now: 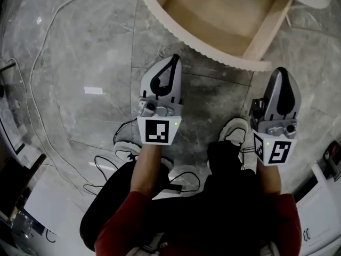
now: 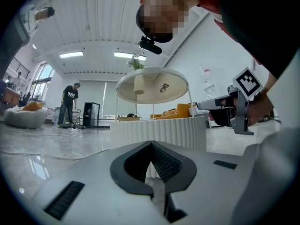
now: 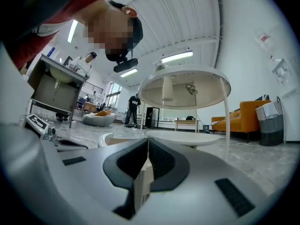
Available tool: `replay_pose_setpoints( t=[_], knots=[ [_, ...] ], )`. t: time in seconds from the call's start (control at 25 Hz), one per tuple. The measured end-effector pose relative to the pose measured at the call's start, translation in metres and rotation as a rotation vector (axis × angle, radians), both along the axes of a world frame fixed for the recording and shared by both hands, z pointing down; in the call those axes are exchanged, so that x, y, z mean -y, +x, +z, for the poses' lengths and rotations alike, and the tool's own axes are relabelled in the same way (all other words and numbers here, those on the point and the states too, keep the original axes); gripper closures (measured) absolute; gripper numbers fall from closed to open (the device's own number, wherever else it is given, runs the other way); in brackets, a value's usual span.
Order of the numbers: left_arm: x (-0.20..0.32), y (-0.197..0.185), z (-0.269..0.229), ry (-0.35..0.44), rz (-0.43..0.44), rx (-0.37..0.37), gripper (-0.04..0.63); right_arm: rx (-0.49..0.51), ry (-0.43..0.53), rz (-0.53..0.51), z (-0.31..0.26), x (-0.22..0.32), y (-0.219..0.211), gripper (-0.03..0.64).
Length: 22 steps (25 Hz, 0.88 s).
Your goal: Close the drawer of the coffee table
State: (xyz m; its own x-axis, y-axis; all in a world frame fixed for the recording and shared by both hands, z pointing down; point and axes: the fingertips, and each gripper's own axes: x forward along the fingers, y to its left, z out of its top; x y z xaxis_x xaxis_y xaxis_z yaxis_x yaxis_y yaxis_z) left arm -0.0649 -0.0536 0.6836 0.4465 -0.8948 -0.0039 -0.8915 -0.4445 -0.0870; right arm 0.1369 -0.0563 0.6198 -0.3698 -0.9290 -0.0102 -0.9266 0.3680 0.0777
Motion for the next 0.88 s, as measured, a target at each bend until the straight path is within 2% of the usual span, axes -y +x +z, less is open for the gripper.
replay_pose_setpoints(
  t=[0.16,0.32,0.4,0.44,0.52,0.6,0.88],
  knots=[
    [-0.007,0.001,0.003,-0.038,0.001,0.005,0.588,0.061,-0.033,0.034,0.005,0.004,0.004,0.594],
    [-0.012,-0.001,0.006,-0.046,-0.005,0.05,0.588,0.01,-0.024,0.022,0.009,0.003,0.003,0.594],
    [-0.015,0.001,0.013,-0.073,-0.016,0.05,0.588,0.005,-0.018,0.029,0.011,0.002,0.009,0.594],
    [-0.016,0.004,0.015,-0.089,-0.007,0.041,0.573,0.015,-0.021,0.041,0.012,0.003,0.014,0.594],
    [-0.017,0.014,0.018,-0.116,0.029,0.031,0.424,0.047,-0.033,0.065,0.013,0.004,0.02,0.594],
    [-0.016,0.021,0.019,-0.131,0.059,0.023,0.357,0.07,-0.039,0.076,0.013,0.004,0.022,0.594],
    [-0.001,0.023,0.03,-0.146,0.06,0.049,0.284,0.092,-0.057,0.098,0.017,0.003,0.028,0.594]
  ],
)
